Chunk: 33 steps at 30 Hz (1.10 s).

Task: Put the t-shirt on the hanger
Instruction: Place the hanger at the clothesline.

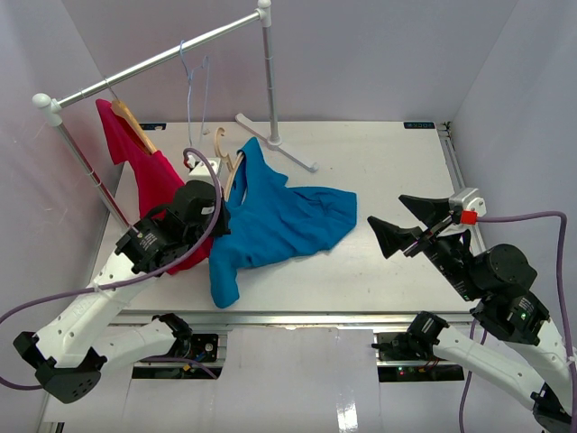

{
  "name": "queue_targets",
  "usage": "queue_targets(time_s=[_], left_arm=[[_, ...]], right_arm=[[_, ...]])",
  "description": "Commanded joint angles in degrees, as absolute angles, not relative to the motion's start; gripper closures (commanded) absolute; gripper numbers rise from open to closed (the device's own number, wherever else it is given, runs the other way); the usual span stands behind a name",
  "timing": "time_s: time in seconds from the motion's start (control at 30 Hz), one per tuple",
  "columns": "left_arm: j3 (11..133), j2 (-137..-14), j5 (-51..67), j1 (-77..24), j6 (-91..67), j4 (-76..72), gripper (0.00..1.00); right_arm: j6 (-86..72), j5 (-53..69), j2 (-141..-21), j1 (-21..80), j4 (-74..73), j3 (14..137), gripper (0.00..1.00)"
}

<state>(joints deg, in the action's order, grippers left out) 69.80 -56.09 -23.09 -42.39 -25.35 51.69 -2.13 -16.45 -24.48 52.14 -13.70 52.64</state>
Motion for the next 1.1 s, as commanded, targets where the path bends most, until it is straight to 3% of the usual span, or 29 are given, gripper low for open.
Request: queue_targets(time_s=[0.0, 0.33, 0.7, 1.07], left_arm=[[77.14, -58.86, -27.91, -42.28, -28.49, 47.52, 1.00], [86.45, -69.50, -31.30, -42.28, -28.56, 39.51, 1.00], [92.58, -78.71, -46.64, -42.28, -29.12, 37.87, 1.00], [100.64, -87.29, -54.72, -42.28, -25.76, 35.60, 1.00]], right_arm=[[-1.61, -16.57, -23.76, 52.23, -13.34, 52.18, 0.10], [-0.80, -17.44, -22.68, 52.29, -15.48, 50.83, 0.10], [-0.26, -17.05, -26.51, 52.29, -14.56, 49.80, 0.10], [-0.26, -19.36, -28.36, 52.27, -13.71, 49.69, 0.10]])
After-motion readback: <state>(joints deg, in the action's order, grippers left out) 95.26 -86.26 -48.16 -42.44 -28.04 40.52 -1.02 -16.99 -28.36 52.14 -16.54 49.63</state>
